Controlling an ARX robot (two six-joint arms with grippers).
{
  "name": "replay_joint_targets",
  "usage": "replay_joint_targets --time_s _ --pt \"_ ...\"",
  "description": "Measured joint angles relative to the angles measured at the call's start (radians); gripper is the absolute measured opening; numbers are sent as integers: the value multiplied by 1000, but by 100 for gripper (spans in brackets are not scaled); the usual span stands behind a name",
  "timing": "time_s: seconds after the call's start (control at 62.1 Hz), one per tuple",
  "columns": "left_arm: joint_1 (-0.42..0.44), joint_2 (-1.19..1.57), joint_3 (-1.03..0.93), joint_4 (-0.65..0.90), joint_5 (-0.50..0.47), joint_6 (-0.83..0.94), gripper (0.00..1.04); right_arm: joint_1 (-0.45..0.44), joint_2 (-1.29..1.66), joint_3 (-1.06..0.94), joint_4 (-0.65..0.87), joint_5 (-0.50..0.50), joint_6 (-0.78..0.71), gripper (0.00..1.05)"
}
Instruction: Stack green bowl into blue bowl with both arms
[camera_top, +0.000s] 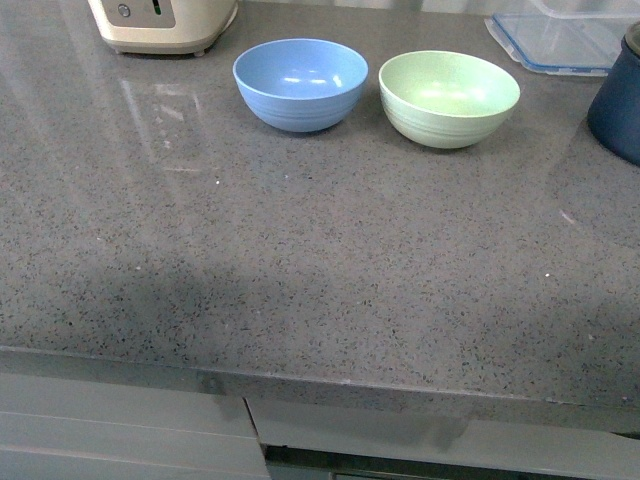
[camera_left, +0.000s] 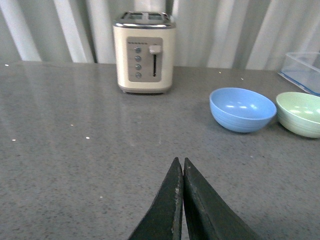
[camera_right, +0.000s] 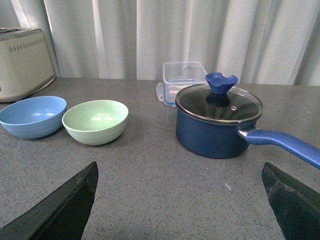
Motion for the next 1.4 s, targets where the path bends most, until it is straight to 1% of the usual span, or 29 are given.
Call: replay_joint_targets --time_s 0.081,0.419,0.838,0.886,0.919,1.209,1.225,1.241,1.257,1.338,1.354,1.402 --pt "16 -31 0 -21 -2 1 4 0 0 0 0 0 0 95" --pt "17 -182 0 -167 3 0 4 0 0 0 0 0 0 95" --pt "17 -299 0 -283 3 1 4 0 0 0 0 0 0 95" --pt "17 -394 0 -412 6 1 4 0 0 0 0 0 0 95" --pt "16 -434 0 -447 5 0 4 0 0 0 0 0 0 95" --pt "17 -464 0 -456 5 1 4 0 0 0 0 0 0 95" --pt "17 -464 0 -456 5 0 5 0 0 0 0 0 0 95" --pt "17 -464 0 -456 5 0 8 0 0 0 0 0 0 95" --pt "17 -464 0 -456 4 0 13 0 0 0 0 0 0 95" --pt "17 -464 0 -456 4 0 33 0 0 0 0 0 0 95" --pt "17 -464 0 -456 4 0 36 -6 9 4 -13 -29 11 95" --pt "17 -464 0 -456 2 0 45 -31 101 71 -153 -203 63 95"
